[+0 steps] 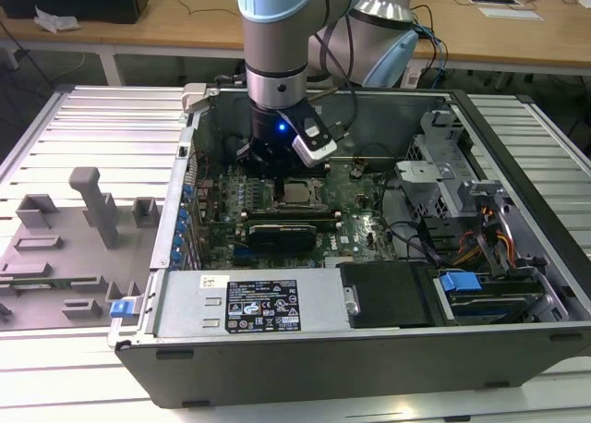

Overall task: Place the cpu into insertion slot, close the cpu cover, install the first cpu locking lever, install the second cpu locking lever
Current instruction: 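Close the cpu cover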

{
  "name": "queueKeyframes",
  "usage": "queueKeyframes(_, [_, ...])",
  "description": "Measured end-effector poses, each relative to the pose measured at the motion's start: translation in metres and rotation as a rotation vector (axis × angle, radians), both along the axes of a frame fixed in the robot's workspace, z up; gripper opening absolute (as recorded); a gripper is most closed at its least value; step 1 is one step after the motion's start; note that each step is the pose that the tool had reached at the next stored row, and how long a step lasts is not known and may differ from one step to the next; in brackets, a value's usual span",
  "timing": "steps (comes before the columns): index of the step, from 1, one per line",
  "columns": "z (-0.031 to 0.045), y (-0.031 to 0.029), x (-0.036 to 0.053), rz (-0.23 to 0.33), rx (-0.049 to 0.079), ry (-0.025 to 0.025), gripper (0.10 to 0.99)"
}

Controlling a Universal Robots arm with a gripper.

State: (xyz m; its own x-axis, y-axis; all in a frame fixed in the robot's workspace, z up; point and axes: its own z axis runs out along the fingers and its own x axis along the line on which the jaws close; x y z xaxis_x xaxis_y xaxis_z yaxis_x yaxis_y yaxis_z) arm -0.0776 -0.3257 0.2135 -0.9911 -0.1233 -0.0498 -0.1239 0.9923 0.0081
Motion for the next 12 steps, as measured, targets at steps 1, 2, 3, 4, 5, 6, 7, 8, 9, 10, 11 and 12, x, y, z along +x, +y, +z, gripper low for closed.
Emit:
queueKeyframes(1, [0.0009, 0.0, 0.0, 0.0, 0.0, 0.0, 0.106])
queueKeyframes(2, [0.001, 0.0, 0.0, 0.0, 0.0, -0.0001, 0.106])
queueKeyframes(3, [0.001, 0.0, 0.0, 0.0, 0.0, -0.0001, 0.106])
queueKeyframes(4, [0.001, 0.0, 0.0, 0.0, 0.0, 0.0, 0.106])
queueKeyframes(5, [0.0011, 0.0, 0.0, 0.0, 0.0, 0.0001, 0.106])
queueKeyframes(6, [0.0011, 0.0, 0.0, 0.0, 0.002, 0.0001, 0.106])
queueKeyframes(7, [0.0011, -0.0001, 0.0, 0.0, 0.015, -0.0002, 0.106])
queueKeyframes(8, [0.001, 0.0, 0.0, 0.0, 0.024, -0.0005, 0.106])
queueKeyframes(9, [0.0011, 0.0, 0.0, 0.0, 0.032, -0.0007, 0.106])
queueKeyframes(10, [0.0009, -0.0001, 0.0, 0.0, 0.041, -0.0006, 0.106])
queueKeyframes(11, [0.0007, -0.0002, 0.0, 0.0, 0.043, -0.0007, 0.106])
queueKeyframes(12, [0.0, -0.0005, 0.0, 0.0, 0.052, -0.0007, 0.106])
